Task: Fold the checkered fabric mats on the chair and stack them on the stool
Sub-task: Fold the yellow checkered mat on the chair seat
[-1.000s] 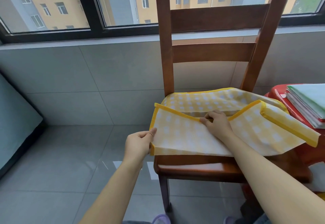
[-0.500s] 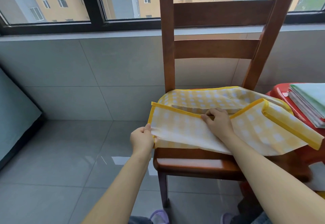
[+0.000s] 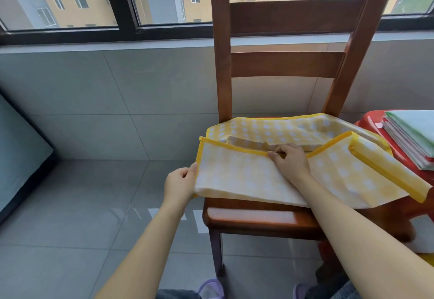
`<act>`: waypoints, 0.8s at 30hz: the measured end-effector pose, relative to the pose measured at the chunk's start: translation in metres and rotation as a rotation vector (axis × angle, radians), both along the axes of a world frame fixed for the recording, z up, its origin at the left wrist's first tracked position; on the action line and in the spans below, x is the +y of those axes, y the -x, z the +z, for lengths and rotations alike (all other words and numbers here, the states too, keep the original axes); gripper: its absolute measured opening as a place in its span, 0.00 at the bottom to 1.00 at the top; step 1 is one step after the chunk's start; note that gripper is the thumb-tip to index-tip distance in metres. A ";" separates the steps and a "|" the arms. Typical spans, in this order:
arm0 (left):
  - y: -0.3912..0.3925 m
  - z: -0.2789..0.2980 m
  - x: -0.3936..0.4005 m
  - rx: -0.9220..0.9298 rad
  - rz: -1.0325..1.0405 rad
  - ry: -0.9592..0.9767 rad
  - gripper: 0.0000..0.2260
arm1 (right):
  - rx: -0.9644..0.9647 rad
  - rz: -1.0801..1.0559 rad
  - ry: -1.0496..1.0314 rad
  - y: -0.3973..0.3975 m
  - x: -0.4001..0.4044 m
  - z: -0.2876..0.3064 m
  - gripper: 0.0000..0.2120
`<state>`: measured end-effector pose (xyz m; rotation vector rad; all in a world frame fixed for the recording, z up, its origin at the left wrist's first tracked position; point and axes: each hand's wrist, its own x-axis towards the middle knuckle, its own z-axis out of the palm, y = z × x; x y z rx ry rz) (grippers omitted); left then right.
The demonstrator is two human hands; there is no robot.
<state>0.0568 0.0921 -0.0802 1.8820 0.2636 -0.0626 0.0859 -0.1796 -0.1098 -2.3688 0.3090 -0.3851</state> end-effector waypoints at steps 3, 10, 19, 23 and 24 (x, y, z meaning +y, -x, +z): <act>0.010 0.000 0.000 0.085 0.040 0.050 0.19 | 0.013 -0.006 0.001 0.000 0.000 0.001 0.10; 0.031 0.003 0.004 0.338 0.162 0.493 0.10 | 0.020 -0.022 0.006 -0.001 0.001 0.001 0.10; 0.021 0.007 0.017 0.039 -0.071 0.137 0.12 | 0.017 -0.019 0.015 0.000 0.001 0.002 0.10; 0.011 0.006 0.027 0.137 -0.210 -0.069 0.11 | 0.023 -0.018 -0.002 -0.001 0.000 0.003 0.09; 0.010 0.006 0.027 0.190 -0.226 -0.052 0.10 | 0.026 -0.017 0.001 -0.001 0.001 0.003 0.09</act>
